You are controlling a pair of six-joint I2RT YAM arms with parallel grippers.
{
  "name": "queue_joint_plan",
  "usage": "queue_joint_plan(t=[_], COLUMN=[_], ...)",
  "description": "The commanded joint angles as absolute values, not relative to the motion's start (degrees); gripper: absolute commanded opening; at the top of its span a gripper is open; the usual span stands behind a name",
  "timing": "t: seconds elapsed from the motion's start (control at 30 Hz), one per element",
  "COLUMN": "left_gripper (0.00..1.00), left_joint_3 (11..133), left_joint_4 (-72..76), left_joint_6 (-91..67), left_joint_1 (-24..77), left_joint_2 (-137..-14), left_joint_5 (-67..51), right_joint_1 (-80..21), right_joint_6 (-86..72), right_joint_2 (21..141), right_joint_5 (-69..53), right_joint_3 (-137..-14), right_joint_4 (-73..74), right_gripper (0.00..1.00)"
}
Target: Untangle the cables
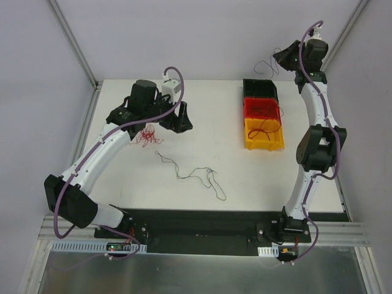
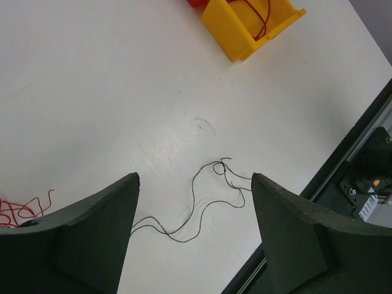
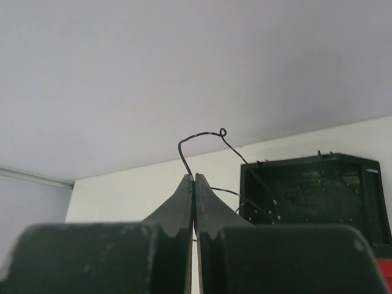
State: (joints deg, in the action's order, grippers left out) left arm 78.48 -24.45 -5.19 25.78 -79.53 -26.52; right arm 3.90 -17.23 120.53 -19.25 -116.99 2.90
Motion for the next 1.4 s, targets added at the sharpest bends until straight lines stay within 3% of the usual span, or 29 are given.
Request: queue_joint_plan(t=[0.0,0.23,0.63,0.83,1.13,1.37], left_gripper=[0.73,0.73,0.73,0.73,0.74,0.73], left_joint_3=[78.7,78.5,78.3,78.2,78.2,78.0], left_joint_4=[-23.2,-23.0,-22.6,-22.6,-22.6,-22.4], left_joint_6=[-3.3,-3.7,-4.1,-4.3,-5.0,-5.3], left_joint_1=[25.6,25.6,25.6,25.6,25.6,25.6], left_joint_2=[-78.0,-78.7,-79.6,-80.2,-80.2,-79.1], left_joint_5=[-25.5,-26.5,-27.4,-27.2,-28.5,-28.3], right_joint_1=[4.2,4.5,4.4,2.0,-3.2,-3.5], right_joint_6=[-18.9,-17.1,-10.4,-5.9,-0.9,2.1], right_joint_2=[114.3,116.8,133.5,132.7,134.4,142.0], right_joint_5=[-20.7,-19.5,-15.8,-12.7,1.9,2.4], right_joint_3=[-121.7,-121.3,-129.1,-119.6,-117.9,-129.0], right_joint_4=[-0.3,-0.3,-1.9,-1.9,4.0,12.5], right_gripper=[0.00,0.00,0.00,0.00,0.00,0.00])
